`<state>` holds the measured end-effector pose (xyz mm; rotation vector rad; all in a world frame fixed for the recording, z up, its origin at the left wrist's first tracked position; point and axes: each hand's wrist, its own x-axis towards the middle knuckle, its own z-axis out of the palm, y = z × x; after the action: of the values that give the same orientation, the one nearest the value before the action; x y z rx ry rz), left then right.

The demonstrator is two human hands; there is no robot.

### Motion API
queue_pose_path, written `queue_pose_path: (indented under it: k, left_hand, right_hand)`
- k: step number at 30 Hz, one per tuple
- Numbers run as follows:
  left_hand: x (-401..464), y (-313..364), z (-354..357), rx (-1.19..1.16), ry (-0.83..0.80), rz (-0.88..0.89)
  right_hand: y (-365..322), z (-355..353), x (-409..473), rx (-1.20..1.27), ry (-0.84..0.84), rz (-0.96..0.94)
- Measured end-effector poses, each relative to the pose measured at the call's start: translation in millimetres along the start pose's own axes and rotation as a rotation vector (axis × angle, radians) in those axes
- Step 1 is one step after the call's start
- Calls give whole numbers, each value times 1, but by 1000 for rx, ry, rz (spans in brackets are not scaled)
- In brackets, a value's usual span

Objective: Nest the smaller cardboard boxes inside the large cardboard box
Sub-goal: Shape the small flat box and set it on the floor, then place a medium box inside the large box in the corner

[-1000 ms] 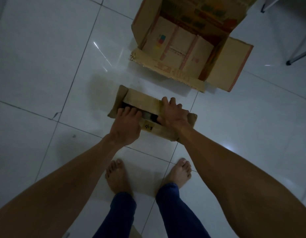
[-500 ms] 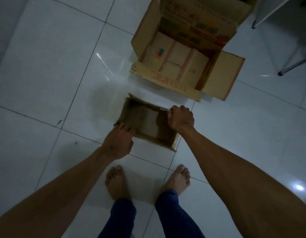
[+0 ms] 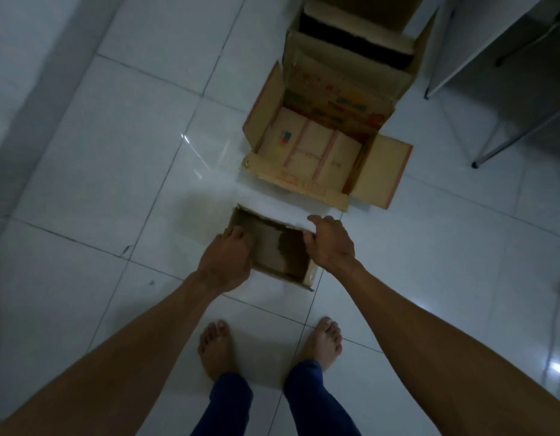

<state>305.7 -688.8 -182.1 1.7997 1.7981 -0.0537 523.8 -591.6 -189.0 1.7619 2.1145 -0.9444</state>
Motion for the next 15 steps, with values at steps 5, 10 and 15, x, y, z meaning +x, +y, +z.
queue_pose_path:
  k: [5,10,15]
  left_hand:
    - [-13,25,-116,-161,130,-129]
    - [-49,67,-273,-289,330,-146]
    - [-83,110,-418,-243,431,-16]
  right_hand:
    - [-58,-110,-53,216,108,-86]
    - [-127,-260,-124,263,290,-208]
    - [-186,-400,-178,201,474,-284]
